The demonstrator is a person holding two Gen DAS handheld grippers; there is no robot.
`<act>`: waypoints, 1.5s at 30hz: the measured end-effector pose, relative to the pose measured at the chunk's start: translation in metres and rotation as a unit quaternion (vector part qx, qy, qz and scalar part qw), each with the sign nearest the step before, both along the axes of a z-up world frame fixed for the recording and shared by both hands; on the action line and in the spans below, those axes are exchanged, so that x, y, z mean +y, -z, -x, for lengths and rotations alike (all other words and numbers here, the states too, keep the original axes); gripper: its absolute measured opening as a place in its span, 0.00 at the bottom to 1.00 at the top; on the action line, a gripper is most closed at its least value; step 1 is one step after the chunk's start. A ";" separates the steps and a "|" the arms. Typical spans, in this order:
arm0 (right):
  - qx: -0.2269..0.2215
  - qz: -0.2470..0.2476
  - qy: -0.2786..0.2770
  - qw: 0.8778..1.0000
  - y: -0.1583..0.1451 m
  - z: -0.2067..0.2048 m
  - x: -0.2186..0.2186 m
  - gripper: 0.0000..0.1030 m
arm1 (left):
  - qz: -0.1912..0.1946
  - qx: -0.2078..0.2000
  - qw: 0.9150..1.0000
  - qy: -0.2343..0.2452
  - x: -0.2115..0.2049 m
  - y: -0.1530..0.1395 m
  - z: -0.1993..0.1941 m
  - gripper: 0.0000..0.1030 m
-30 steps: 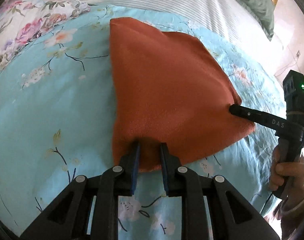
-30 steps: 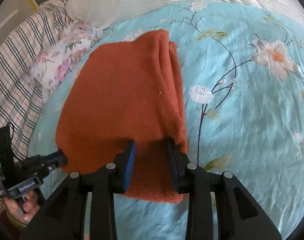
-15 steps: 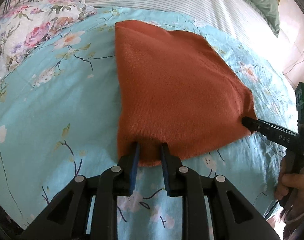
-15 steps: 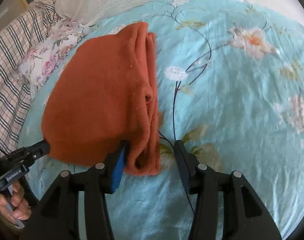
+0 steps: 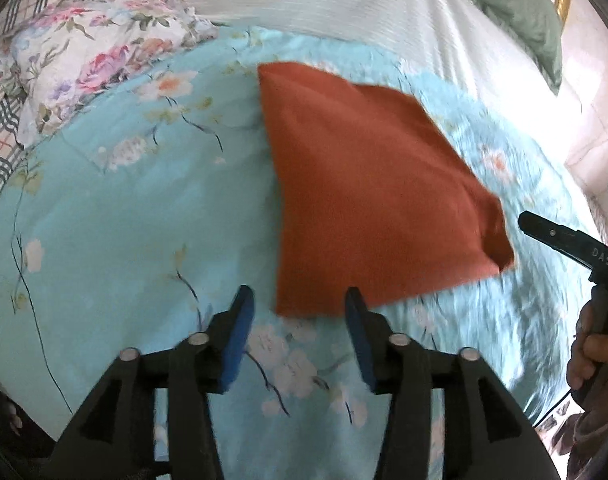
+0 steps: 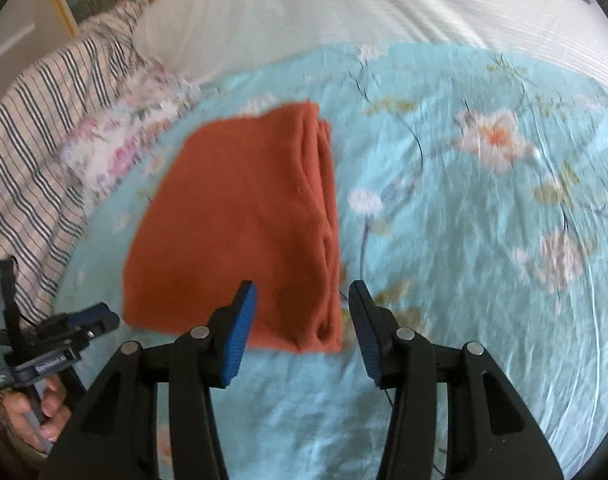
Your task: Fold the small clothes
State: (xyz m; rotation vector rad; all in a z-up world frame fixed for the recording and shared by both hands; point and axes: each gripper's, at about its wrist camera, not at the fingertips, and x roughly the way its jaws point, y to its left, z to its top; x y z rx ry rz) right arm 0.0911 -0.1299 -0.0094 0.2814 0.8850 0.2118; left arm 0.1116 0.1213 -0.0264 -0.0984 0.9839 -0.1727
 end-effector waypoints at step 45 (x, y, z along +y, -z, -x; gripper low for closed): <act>0.040 0.023 -0.012 0.999 0.014 -0.108 0.025 0.50 | -0.004 0.015 1.000 -0.021 -0.002 0.010 -0.091 0.57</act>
